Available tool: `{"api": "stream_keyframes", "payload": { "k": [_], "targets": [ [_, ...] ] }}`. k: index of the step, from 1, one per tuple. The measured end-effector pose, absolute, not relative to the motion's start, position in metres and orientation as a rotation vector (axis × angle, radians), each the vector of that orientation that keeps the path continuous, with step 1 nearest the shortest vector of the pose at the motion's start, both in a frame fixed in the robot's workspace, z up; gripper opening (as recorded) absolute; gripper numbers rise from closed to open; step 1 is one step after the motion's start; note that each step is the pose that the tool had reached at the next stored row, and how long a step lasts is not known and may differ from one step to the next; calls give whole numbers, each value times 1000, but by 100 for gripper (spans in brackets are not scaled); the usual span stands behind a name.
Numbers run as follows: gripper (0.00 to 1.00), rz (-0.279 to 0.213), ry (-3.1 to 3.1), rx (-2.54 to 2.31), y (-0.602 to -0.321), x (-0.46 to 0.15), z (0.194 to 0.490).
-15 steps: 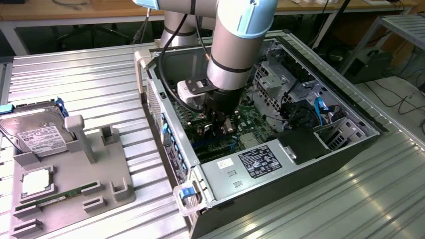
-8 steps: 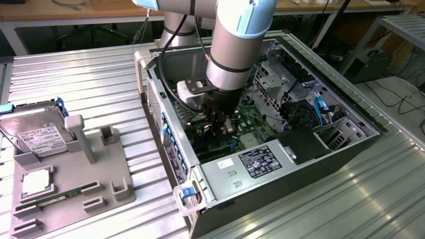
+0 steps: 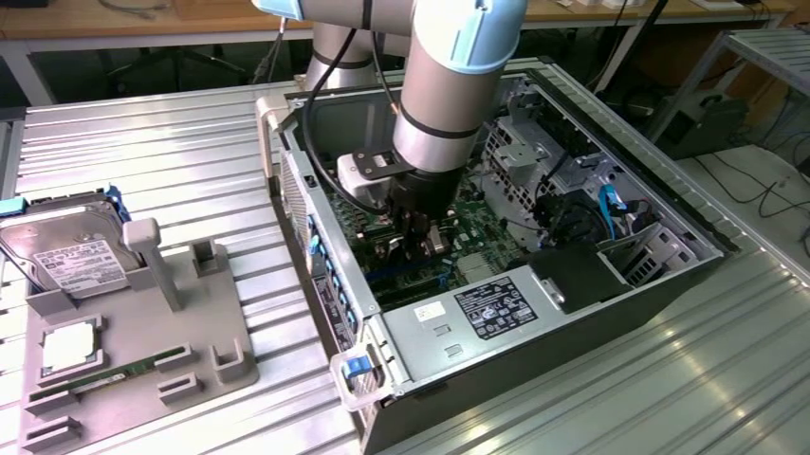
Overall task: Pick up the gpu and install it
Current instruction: 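Insert the gpu into the slot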
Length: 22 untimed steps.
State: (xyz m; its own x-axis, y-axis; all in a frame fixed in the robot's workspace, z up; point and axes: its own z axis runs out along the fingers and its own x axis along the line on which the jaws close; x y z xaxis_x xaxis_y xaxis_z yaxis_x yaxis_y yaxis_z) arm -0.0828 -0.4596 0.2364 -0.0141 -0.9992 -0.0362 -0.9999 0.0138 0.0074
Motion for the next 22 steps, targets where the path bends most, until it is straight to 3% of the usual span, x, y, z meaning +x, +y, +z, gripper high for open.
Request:
{"api": "stream_keyframes", "payload": {
  "k": [19,20,22],
  "targets": [
    [28,49,2223,-2192,-460,-83,242],
    [28,24,2234,-2203,-460,-83,241],
    [28,24,2234,-2203,-460,-83,240]
  ]
}}
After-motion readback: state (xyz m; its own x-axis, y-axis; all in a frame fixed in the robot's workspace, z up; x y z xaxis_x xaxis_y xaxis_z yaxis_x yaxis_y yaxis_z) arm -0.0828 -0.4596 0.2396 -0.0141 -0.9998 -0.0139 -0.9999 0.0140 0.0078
